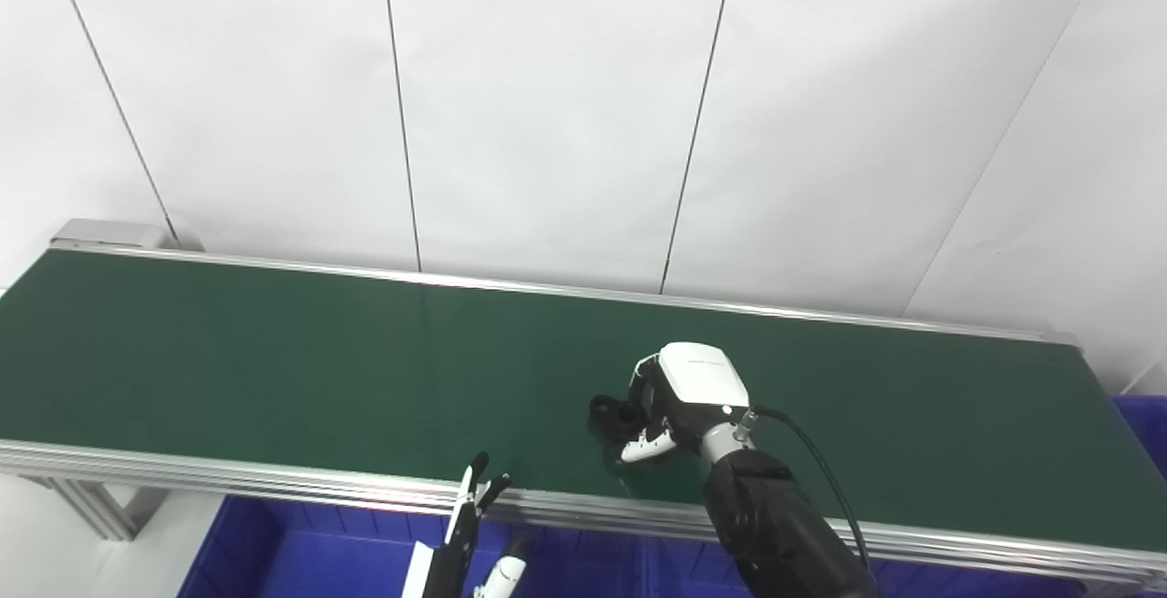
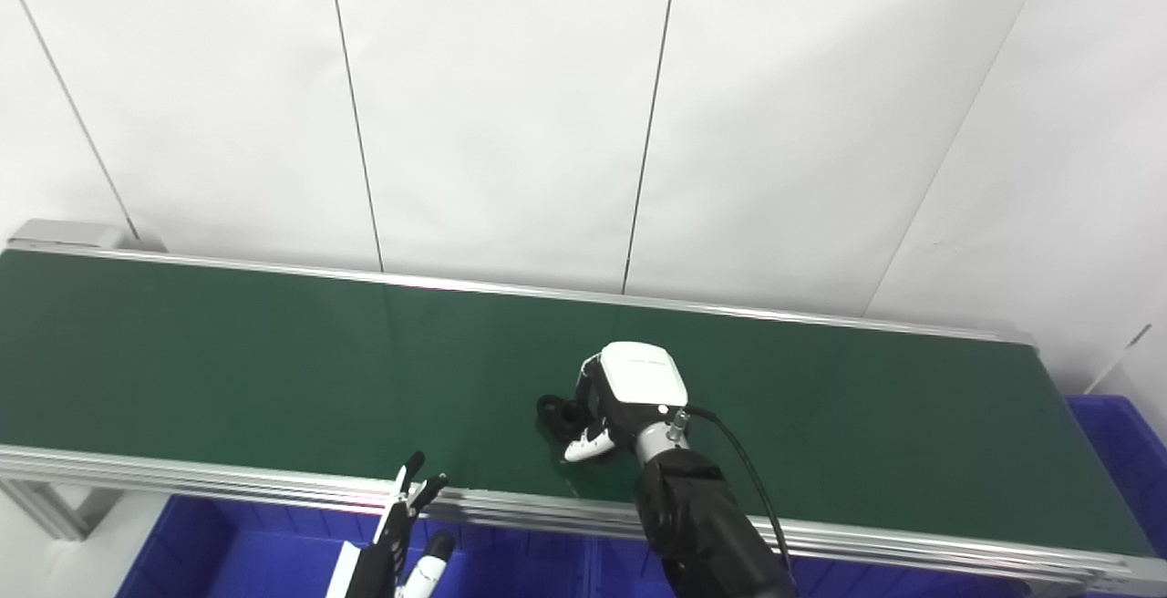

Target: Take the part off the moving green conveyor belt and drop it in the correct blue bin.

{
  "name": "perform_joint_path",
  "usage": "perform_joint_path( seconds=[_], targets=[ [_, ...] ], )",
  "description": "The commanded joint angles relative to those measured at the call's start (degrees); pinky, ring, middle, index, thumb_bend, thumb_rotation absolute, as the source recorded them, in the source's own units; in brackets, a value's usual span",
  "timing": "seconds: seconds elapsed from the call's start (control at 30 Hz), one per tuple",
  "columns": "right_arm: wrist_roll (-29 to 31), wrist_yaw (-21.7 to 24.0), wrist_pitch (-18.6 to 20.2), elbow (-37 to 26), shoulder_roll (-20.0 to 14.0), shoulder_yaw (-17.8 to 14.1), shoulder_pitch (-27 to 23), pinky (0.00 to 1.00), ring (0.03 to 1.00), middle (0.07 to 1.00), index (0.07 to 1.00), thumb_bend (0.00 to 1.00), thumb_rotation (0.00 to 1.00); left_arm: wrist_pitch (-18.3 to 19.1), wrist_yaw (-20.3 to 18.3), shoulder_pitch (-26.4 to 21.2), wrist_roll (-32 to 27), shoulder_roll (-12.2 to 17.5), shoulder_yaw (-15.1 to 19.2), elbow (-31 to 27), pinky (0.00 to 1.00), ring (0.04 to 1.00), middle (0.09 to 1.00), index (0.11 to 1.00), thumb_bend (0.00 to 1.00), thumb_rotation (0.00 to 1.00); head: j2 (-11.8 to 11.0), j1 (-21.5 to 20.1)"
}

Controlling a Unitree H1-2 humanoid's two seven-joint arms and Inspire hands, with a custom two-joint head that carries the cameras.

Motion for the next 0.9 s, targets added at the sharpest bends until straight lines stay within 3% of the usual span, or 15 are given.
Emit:
perform_joint_path(
  seconds=[0.0, 0.3, 0.63, 0.73, 0.87],
  targets=[
    [-0.3, -1.1, 1.0, 1.9, -1.0, 0.4, 1.2, 0.21, 0.271, 0.35, 0.483, 0.5, 0.15, -0.7, -0.8, 5.7, -0.9, -3.7, -3.4, -1.3, 0.97, 0.918, 0.892, 1.0, 0.51, 0.86, 0.0, 0.0],
    [0.9, -5.3, 0.8, 1.7, -0.2, 0.8, 1.8, 0.15, 0.201, 0.271, 0.476, 0.5, 0.16, -0.2, -1.1, 6.1, -1.6, -3.5, -3.6, -2.0, 0.95, 0.897, 0.868, 1.0, 0.48, 0.85, 0.4, -0.5],
    [2.3, -6.9, 0.3, 0.5, -0.5, 1.2, 2.7, 0.17, 0.227, 0.302, 0.481, 0.5, 0.16, -0.1, -0.9, 6.1, -2.1, -3.5, -3.8, -2.1, 0.97, 0.9, 0.861, 1.0, 0.5, 0.86, 0.7, -1.6],
    [3.6, -7.3, 0.3, -0.7, -0.2, 0.3, 3.1, 0.17, 0.229, 0.297, 0.478, 0.5, 0.16, 0.0, -0.9, 5.9, -2.2, -3.5, -3.9, -2.0, 0.97, 0.902, 0.862, 1.0, 0.5, 0.86, 0.6, -1.8],
    [4.0, -5.6, -0.2, -9.0, -1.2, 0.1, 5.2, 0.17, 0.219, 0.287, 0.482, 0.5, 0.16, 0.3, -1.0, 5.7, -2.5, -3.5, -3.9, -2.0, 0.98, 0.905, 0.862, 1.0, 0.49, 0.88, 0.7, -2.7]
  ],
)
